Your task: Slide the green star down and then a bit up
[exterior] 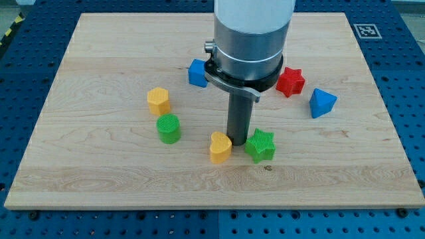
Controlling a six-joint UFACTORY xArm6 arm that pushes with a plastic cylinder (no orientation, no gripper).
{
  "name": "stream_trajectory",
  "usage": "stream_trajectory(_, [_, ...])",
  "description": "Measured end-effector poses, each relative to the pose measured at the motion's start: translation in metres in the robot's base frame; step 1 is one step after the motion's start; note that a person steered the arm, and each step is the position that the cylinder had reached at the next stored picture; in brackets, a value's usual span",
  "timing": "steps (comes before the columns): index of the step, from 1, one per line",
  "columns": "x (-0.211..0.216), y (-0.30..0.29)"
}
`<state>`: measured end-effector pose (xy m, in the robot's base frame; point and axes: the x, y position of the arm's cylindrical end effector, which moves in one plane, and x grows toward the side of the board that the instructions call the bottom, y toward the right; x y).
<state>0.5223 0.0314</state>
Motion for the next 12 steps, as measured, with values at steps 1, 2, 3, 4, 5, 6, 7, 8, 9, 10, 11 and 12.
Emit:
stream_trajectory(1, [-0.004,0.000])
stream_trajectory(2, [-0.003,0.000])
stream_trajectory(3, [0.003,0.005])
stream_trajectory(4, [0.005,0.023])
stream_trajectory(5, [0.005,0.050])
stream_trajectory(6, [0.004,0.079])
stream_trajectory(7, [-0.002,0.113])
stream_trajectory(8, [-0.003,0.154])
stream_trajectory(9, [0.006,0.203])
stream_trajectory(10, [0.039,0.213])
stream_trajectory(11, [0.074,0.185])
stream_trajectory(12, [0.082,0.133])
